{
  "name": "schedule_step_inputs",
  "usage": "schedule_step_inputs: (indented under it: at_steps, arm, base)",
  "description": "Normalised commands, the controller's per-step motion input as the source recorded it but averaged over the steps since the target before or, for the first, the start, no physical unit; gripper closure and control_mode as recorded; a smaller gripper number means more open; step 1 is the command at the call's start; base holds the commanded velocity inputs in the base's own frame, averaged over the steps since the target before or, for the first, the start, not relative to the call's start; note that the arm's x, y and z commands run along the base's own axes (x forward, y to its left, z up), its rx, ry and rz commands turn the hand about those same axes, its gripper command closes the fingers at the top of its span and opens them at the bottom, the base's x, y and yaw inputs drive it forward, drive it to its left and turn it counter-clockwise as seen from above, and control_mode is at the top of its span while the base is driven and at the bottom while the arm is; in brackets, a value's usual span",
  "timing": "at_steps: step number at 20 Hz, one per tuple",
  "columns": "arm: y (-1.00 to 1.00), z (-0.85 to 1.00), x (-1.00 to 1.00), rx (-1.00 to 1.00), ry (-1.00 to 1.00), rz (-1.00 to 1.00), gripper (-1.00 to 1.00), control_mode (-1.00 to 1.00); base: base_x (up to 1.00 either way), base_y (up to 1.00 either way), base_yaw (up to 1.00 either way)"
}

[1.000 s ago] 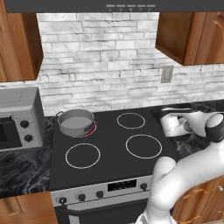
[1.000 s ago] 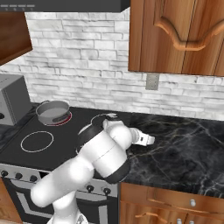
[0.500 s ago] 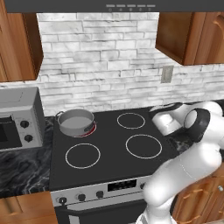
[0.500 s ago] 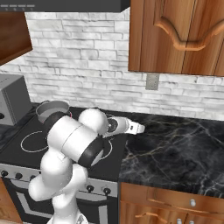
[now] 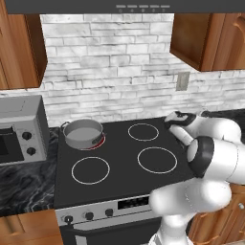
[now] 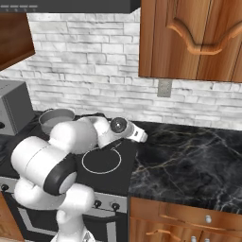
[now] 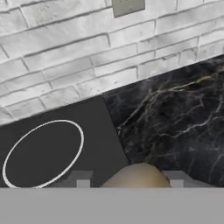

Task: Turn on the burner for the pot on the stove. Wait thirty seconds for the pot to heat up. Then add the mushroom to the pot.

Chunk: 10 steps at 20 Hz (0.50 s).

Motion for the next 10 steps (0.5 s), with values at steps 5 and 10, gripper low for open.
schedule_step_inputs:
  at_steps: [5,10]
  arm:
    - [0.66,0.23,-0.22,0.06,0.13,0.0,1.0,-1.0]
    - [0.7,0.01,-0.16,0.0,0.03,0.0,1.0,-1.0]
  base:
    - [0.0,0.0,0.0]
    - [0.0,0.0,0.0]
